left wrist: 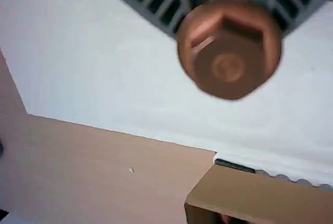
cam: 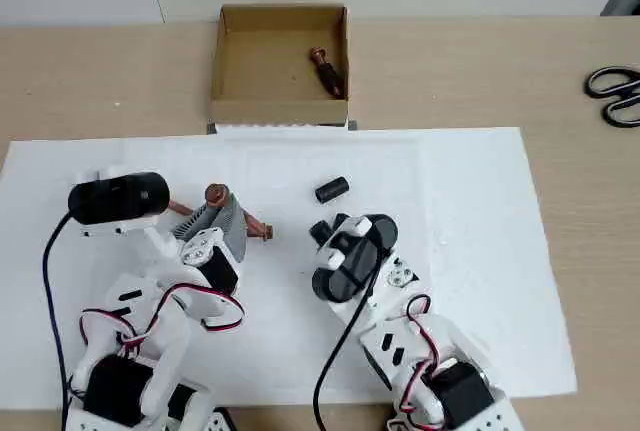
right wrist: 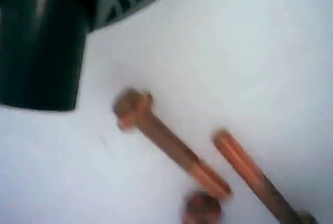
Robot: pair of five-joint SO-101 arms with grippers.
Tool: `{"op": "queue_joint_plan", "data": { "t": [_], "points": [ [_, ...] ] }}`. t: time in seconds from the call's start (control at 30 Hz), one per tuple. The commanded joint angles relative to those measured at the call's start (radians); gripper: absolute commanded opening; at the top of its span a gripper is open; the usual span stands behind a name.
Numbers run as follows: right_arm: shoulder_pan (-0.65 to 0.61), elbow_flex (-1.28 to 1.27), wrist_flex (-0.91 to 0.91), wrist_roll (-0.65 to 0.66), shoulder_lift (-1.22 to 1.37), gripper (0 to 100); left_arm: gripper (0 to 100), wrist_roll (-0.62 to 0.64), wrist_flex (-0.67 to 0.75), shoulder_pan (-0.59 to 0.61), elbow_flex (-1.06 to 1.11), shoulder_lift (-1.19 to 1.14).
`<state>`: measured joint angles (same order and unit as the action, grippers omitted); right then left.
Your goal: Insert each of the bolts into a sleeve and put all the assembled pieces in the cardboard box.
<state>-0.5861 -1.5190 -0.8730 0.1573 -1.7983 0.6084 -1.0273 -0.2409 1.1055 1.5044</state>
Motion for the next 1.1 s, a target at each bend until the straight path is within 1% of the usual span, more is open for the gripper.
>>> {"op": "queue_joint_plan", "data": {
  "t": [0.0, 0.1, 0.23, 0.37, 0.47, 0.6, 0.7, 0.77, 0.9, 1.07],
  "points": [
    [0.074, -0.011, 0.005, -0.003, 0.001, 0.2, 0, -0.002, 0.006, 0.009, 0.015, 0.002],
    [0.131, -0.006, 0.005, -0.044, 0.002, 0.2, 0, -0.002, 0.009, 0.009, 0.036, 0.003],
    [0.243, 0.031, 0.005, -0.114, 0.004, 0.2, 0, -0.002, 0.011, 0.011, 0.041, 0.003],
    [0.288, 0.129, 0.015, -0.120, 0.061, 0.2, 0, -0.002, 0.011, 0.011, 0.042, 0.002],
    [0.291, 0.287, 0.015, -0.163, 0.211, 0.2, 0, -0.002, 0.011, 0.009, 0.042, 0.002],
    [0.309, 0.526, 0.004, -0.261, 0.516, 0.2, 0, -0.002, 0.015, 0.009, 0.059, 0.002],
    [0.338, 0.646, 0.004, -0.296, 0.730, 0.2, 0, -0.002, 0.034, 0.009, 0.081, 0.002],
    [0.338, 0.695, 0.004, -0.304, 0.846, 0.2, 0, -0.002, 0.034, 0.009, 0.081, 0.002],
    [0.341, 0.753, 0.004, -0.359, 1.041, 0.2, 0, -0.002, 0.034, 0.011, 0.079, 0.002],
    [0.343, 0.775, 0.004, -0.413, 1.233, 0.2, 0, -0.002, 0.034, 0.011, 0.076, 0.003]
  ]
}}
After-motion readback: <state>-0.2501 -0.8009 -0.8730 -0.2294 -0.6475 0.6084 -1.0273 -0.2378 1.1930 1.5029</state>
